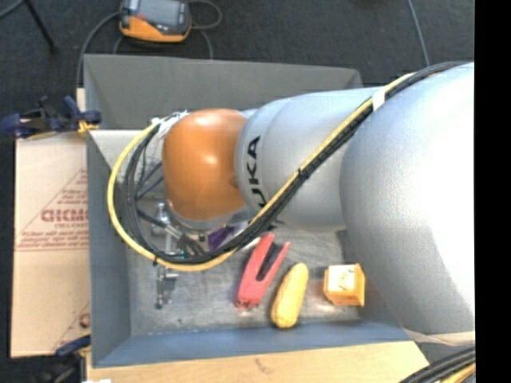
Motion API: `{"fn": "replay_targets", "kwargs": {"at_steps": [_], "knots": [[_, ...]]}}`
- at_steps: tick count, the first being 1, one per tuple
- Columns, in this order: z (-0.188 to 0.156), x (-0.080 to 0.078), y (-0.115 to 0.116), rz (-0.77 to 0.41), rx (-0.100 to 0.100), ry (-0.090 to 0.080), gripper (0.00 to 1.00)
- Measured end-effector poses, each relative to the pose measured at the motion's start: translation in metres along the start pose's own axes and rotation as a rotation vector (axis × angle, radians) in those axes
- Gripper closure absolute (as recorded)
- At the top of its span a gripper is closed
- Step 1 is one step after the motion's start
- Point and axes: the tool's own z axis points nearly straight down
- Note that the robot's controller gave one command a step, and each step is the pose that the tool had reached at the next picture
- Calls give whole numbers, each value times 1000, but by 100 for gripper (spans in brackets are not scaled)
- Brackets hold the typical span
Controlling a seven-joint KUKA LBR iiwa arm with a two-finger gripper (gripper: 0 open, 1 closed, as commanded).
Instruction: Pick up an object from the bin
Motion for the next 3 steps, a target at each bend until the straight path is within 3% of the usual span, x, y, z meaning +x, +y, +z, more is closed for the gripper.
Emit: {"fn": "replay_targets", "kwargs": {"at_steps": [1, 2, 3], "knots": [[-4, -2, -1, 4, -2, -7, 0], [16, -28, 5, -48, 0, -11, 0], [21, -35, 7, -60, 1, -10, 0]]}}
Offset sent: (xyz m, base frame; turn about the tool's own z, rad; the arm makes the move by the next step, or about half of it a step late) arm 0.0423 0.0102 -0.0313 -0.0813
